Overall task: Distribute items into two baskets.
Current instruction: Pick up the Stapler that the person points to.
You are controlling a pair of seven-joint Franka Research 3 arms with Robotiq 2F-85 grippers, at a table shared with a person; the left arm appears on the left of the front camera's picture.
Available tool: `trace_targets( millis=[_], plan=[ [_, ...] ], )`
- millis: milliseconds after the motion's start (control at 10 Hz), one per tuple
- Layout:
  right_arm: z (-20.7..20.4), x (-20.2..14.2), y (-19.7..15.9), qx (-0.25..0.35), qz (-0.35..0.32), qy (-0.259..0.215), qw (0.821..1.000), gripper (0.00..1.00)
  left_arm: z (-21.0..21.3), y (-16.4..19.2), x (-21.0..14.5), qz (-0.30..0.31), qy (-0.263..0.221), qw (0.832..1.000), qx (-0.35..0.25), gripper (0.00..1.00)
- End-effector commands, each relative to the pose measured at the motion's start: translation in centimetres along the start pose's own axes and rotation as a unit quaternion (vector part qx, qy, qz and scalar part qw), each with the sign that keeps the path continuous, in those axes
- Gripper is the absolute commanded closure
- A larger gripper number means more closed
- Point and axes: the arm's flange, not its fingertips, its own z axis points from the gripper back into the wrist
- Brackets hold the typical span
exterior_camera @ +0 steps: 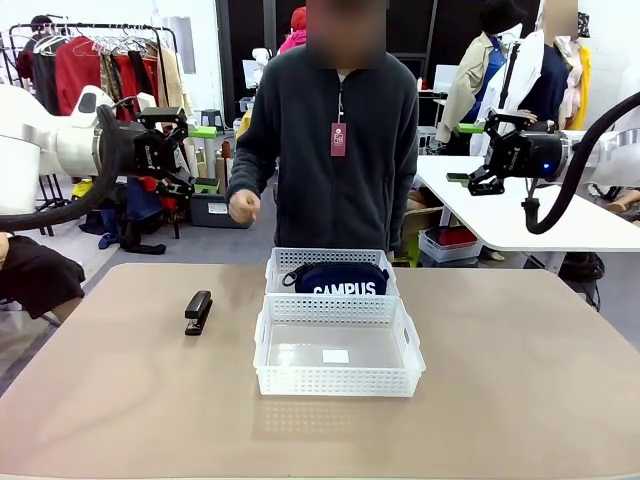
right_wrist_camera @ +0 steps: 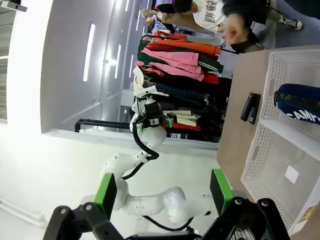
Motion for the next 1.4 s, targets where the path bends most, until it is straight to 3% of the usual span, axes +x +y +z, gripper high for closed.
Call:
trace_targets(
  millis=[0, 1300],
  plan=[
    [-0.02, -0.09, 0.07, 0.006, -0.002, 0.002, 1.0, 0.0, 0.09, -0.22, 0.03, -0.002, -0.001, 1.0, -0.001, 0.0],
    [-0.02, -0.09, 0.07, 0.006, -0.002, 0.002, 1.0, 0.0, 0.09, -0.22, 0.03, -0.002, -0.001, 1.0, -0.001, 0.0]
  ],
)
